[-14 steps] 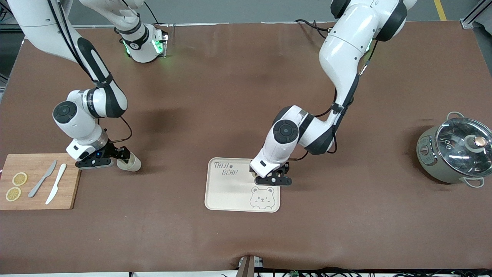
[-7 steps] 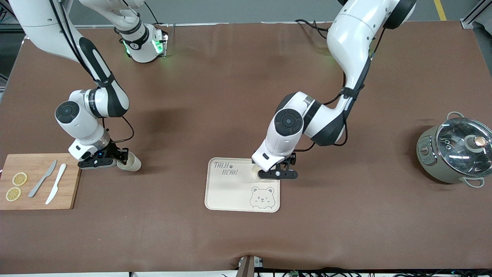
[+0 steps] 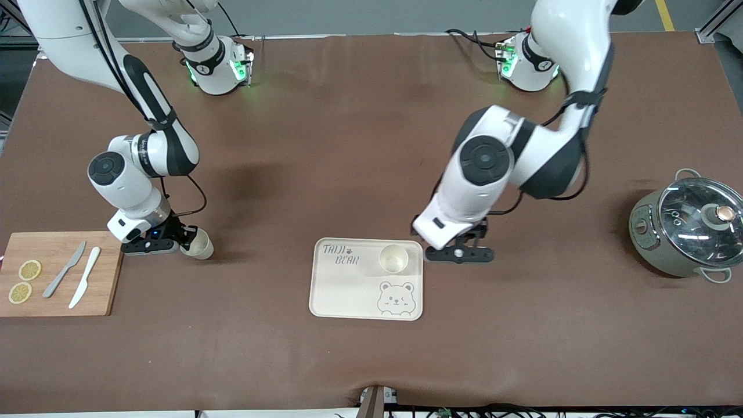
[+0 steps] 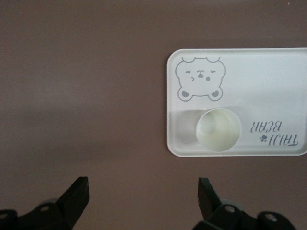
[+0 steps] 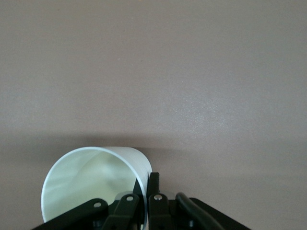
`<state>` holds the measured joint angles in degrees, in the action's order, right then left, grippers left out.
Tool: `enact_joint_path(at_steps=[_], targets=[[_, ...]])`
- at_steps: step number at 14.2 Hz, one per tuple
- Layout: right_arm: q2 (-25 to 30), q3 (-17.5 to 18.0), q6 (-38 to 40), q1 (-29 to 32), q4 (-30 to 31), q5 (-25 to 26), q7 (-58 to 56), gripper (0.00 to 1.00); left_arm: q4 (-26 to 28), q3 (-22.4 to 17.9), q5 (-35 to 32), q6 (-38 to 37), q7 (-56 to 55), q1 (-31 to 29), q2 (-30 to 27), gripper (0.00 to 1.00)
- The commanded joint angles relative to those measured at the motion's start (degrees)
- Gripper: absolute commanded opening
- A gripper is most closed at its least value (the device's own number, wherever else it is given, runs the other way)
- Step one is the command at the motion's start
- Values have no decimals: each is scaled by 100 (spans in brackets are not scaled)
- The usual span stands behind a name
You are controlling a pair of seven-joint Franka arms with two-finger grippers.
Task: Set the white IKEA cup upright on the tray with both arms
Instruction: 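Open the left gripper and withdraw it toward the pot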
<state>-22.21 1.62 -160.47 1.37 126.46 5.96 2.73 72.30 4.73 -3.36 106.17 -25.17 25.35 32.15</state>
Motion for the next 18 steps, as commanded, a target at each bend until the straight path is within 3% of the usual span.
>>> enact_joint_path(at_steps=[1, 7, 9, 11, 14, 18], targets=[[15, -21, -19, -75, 11, 28, 272, 0, 232, 19, -25, -438, 836, -450, -550, 100], [111, 5, 375, -49, -77, 2, 431, 0, 250, 19, -16, -773, 1663, -1197, -815, 100], [312, 49, 1014, -49, -208, -112, 491, 0, 259, 19, -16, -896, 1909, -1434, -868, 100], [610, 136, 1997, -145, -524, -795, 475, 0, 372, 11, -16, -932, 1990, -1655, -990, 100], [989, 269, 3265, -163, -1060, -930, 606, 0, 653, 10, -25, -932, 1990, -1883, -1271, 100], [1078, 269, 3857, -671, -1614, -1474, 1437, 0, 1233, 19, -16, -888, 1990, -2112, -1851, 100]])
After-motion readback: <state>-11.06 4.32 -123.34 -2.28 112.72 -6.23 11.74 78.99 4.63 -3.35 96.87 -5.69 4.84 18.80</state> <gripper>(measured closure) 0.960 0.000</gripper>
